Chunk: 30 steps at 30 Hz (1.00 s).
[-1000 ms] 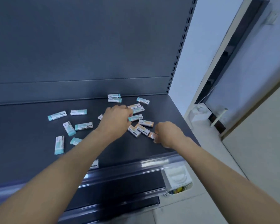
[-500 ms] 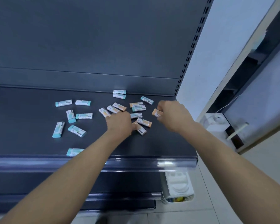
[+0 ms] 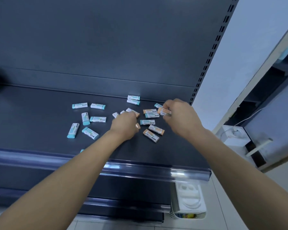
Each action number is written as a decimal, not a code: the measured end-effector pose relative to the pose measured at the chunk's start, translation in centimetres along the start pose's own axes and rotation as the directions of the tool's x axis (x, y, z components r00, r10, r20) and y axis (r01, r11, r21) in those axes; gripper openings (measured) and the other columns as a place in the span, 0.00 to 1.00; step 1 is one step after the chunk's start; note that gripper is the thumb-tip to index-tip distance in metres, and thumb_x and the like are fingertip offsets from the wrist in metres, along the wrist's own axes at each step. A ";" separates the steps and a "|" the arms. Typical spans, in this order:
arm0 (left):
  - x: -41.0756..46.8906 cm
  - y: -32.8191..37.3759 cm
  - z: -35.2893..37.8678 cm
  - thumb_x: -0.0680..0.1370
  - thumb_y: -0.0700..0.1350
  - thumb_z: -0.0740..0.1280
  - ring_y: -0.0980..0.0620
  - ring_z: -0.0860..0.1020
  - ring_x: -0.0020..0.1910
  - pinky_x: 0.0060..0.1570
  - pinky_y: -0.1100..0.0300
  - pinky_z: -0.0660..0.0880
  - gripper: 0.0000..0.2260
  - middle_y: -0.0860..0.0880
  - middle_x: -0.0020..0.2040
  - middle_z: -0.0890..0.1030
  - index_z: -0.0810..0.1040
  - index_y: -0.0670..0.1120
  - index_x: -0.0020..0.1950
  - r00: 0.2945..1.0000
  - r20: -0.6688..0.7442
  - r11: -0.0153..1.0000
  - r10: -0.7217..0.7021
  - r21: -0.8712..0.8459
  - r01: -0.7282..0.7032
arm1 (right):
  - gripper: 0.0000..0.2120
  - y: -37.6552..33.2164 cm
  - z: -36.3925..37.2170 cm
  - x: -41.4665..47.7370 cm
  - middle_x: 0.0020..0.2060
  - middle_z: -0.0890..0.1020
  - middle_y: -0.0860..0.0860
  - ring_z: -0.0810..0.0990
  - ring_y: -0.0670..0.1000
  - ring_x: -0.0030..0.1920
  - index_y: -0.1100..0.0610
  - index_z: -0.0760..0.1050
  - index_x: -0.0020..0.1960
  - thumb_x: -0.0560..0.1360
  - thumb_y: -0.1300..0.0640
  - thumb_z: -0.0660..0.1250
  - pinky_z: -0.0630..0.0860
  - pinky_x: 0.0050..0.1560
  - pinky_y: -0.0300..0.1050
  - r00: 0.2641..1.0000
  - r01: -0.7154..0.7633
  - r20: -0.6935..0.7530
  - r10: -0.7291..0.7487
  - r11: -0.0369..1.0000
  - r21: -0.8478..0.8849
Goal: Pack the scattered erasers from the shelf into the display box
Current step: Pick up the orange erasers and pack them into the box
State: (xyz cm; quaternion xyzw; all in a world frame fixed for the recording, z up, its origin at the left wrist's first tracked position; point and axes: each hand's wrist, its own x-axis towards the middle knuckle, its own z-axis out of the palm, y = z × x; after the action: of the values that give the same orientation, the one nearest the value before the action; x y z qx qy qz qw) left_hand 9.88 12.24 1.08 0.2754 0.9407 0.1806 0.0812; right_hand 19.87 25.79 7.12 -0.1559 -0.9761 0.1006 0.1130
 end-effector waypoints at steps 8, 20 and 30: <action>-5.2 -5.3 -9.8 0.72 0.43 0.65 0.44 0.77 0.44 0.40 0.58 0.71 0.05 0.48 0.46 0.82 0.79 0.49 0.45 0.970 -0.243 0.980 0.004 -0.193 -0.052 | 0.11 -9.3 -1.4 2.0 0.53 0.76 0.55 0.74 0.59 0.53 0.57 0.74 0.58 0.76 0.61 0.62 0.73 0.48 0.50 0.980 0.177 -0.095 -0.174 0.984 0.020; -17.2 -27.1 -22.7 0.76 0.40 0.63 0.41 0.77 0.49 0.49 0.47 0.74 0.08 0.43 0.50 0.79 0.78 0.43 0.52 0.809 -0.588 0.999 -0.019 0.025 0.042 | 0.10 -36.6 1.3 1.5 0.52 0.75 0.54 0.72 0.57 0.52 0.58 0.73 0.58 0.77 0.62 0.60 0.75 0.48 0.52 0.891 0.431 -0.182 -0.416 0.901 0.051; -21.6 -42.1 -28.5 0.73 0.37 0.66 0.40 0.77 0.45 0.46 0.48 0.75 0.07 0.43 0.47 0.78 0.79 0.42 0.51 0.746 -0.663 0.995 -0.057 0.023 0.097 | 0.10 -52.1 5.6 3.6 0.51 0.74 0.53 0.72 0.57 0.51 0.58 0.73 0.58 0.77 0.63 0.60 0.74 0.45 0.51 0.853 0.513 -0.127 -0.506 0.858 0.031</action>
State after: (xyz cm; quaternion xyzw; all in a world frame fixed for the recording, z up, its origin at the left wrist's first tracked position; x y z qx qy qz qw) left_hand 0.16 -40.92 12.28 0.1567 0.9237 0.2367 -0.2574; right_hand 0.50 -22.42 14.53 0.1062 -0.9707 0.0889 0.1963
